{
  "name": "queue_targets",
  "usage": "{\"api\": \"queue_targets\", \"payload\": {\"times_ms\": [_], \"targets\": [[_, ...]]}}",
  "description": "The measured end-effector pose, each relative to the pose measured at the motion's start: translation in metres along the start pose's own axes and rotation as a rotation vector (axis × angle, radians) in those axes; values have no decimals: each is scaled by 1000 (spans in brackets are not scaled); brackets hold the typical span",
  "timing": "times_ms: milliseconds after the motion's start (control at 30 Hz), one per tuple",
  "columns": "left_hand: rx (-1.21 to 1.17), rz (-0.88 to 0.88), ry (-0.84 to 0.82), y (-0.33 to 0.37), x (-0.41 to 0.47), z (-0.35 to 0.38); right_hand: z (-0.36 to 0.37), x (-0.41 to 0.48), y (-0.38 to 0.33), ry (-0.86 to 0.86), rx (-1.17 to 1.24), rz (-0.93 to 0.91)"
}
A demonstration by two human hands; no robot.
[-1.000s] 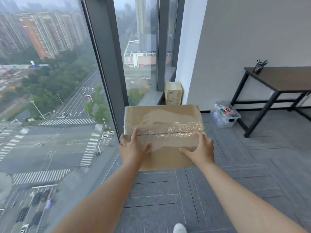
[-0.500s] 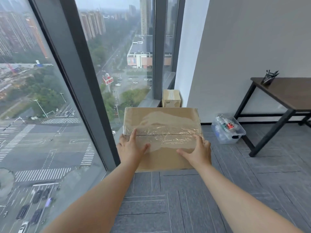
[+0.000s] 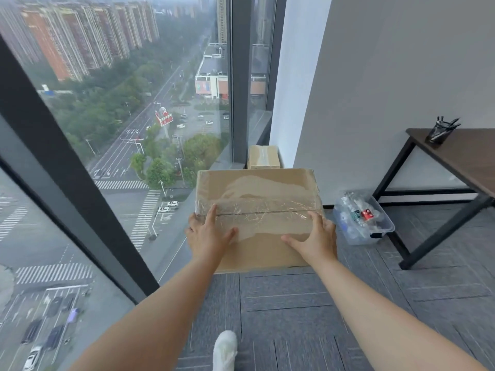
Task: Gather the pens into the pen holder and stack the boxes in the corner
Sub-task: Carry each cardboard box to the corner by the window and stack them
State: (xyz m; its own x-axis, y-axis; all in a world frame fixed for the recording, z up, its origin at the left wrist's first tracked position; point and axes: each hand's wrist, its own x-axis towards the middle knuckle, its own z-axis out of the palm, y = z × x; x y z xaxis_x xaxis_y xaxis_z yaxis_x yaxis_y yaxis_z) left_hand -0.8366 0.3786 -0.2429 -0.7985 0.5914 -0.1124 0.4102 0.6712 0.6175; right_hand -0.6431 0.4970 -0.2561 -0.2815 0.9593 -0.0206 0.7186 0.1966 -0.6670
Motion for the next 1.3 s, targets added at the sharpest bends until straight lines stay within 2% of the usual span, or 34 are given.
{"api": "queue_targets", "payload": {"times_ms": [467,800,1300], "targets": [[12,52,-47,98,282,31,62,266,-67,22,10,114],[-23,18,-47,144,404,58,78,408,-96,-35,-24,83],[1,-119,-20,240,600,147,106,671,-97,-185,-86,17]]}}
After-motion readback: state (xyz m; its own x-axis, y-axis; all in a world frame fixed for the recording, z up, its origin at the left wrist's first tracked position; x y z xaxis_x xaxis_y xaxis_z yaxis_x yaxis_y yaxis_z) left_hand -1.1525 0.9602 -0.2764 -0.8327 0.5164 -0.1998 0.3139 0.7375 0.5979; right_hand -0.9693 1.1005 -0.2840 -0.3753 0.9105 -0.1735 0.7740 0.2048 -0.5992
